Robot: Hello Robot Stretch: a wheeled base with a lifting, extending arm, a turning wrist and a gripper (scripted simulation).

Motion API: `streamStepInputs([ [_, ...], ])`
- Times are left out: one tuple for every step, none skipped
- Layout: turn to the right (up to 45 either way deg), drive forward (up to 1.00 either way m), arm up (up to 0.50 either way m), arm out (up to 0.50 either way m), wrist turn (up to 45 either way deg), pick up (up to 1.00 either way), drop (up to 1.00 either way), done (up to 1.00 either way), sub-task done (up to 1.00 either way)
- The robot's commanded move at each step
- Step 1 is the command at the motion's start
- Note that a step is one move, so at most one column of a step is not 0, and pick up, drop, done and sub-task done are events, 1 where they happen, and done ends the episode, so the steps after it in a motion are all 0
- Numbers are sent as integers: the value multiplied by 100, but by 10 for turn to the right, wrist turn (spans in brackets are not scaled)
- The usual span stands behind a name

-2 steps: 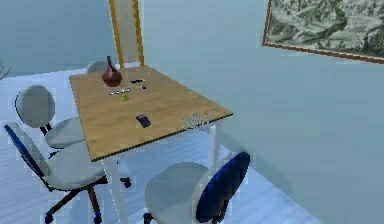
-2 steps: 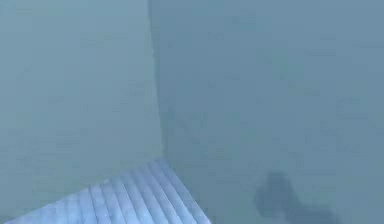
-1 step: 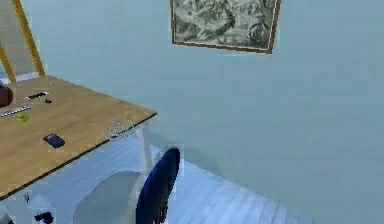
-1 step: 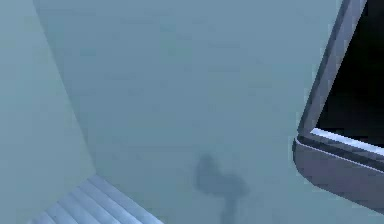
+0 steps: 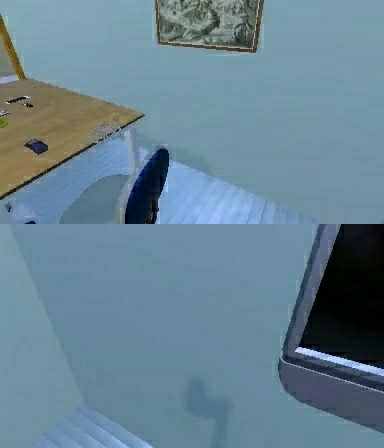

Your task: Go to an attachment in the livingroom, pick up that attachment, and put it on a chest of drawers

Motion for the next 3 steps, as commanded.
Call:
streamStepInputs([
  [0,55,0,0,0,0,0,0,0],
  [-450,0,0,0,0,0,0,0,0],
  [-450,0,0,0,0,0,0,0,0],
])
